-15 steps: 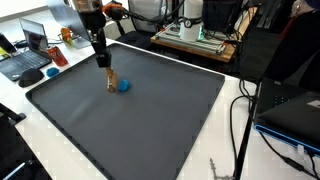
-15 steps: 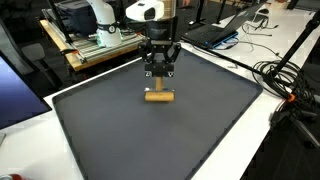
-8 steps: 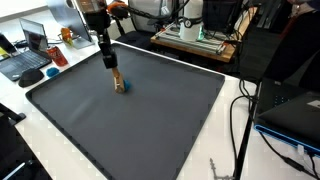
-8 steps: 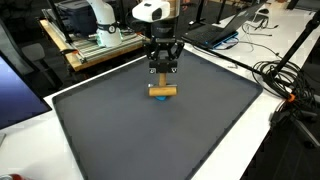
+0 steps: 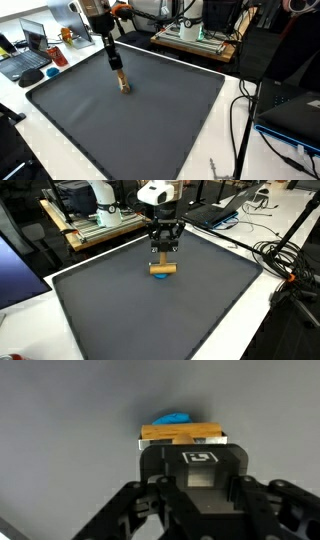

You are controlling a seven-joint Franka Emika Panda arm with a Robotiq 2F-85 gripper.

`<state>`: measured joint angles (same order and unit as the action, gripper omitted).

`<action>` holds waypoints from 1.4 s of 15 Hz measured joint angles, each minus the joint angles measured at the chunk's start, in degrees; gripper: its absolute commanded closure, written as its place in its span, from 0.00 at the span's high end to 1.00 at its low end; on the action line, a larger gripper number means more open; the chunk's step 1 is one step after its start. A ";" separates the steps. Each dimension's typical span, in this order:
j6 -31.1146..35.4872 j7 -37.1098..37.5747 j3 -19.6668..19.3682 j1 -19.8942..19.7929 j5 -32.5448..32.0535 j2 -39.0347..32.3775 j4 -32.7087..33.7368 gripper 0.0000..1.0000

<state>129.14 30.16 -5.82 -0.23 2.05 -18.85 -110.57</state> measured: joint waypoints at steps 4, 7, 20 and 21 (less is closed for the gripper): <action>-1.46 -0.61 0.24 0.25 -0.03 0.00 0.20 0.22; -1.47 -0.61 0.24 0.28 -0.05 -0.06 0.20 0.22; -1.74 -0.61 0.43 0.29 0.00 -0.44 0.28 0.22; -1.79 -0.61 0.46 0.28 0.00 -0.45 0.28 0.22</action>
<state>127.36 29.55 -5.36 0.06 2.05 -19.31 -110.29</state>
